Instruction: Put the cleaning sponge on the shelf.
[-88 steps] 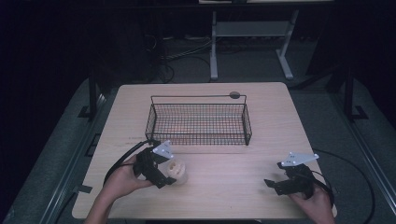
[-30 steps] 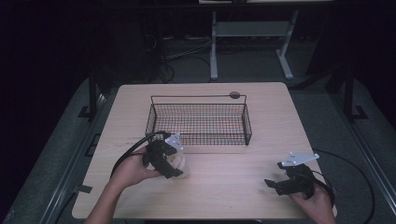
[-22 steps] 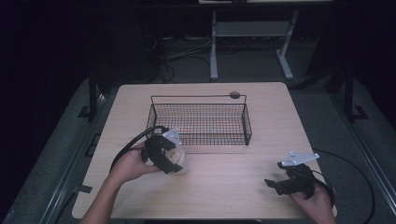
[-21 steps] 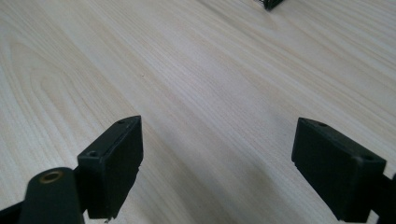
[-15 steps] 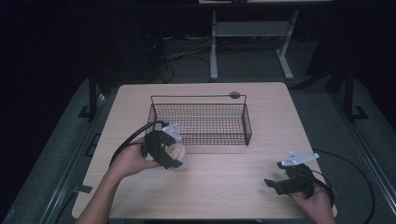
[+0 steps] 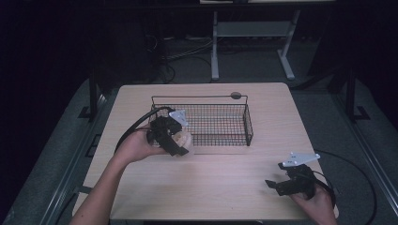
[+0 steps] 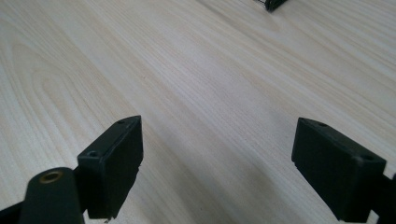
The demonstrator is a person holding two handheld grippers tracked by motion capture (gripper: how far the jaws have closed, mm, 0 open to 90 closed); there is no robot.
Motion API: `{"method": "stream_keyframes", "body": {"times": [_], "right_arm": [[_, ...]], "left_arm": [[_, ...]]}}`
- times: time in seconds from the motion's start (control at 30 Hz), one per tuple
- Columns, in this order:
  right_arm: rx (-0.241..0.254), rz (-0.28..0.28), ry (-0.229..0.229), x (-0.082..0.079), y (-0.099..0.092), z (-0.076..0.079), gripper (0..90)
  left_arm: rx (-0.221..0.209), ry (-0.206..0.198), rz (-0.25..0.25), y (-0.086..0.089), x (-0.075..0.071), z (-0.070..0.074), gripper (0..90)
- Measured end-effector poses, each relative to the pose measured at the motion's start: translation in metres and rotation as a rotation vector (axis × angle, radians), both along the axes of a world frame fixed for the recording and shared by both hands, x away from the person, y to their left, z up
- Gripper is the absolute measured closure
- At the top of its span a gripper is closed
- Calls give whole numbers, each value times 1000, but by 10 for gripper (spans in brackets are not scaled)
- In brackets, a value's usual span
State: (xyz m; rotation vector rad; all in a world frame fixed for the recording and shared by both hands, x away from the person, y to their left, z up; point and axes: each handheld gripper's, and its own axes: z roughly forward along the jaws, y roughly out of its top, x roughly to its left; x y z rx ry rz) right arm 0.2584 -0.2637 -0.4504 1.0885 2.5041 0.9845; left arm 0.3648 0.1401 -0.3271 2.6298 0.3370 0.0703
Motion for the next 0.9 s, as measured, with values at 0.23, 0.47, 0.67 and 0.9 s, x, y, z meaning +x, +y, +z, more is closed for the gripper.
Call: {"method": "stream_keyframes", "body": {"times": [0.23, 0.47, 0.67, 0.9], "right_arm": [[-1, 2, -1, 1, 0, 0, 161], [2, 3, 2, 1, -1, 0, 161], [-2, 5, -1, 0, 0, 1, 161], [4, 4, -5, -2, -1, 2, 160]], "left_arm": [[-16, 11, -20, -8, 14, 13, 268], [-10, 12, -28, -18, 31, 22, 268], [-36, 33, -27, -25, 43, 21, 268], [-37, 37, -4, -26, 55, 19, 268]]}}
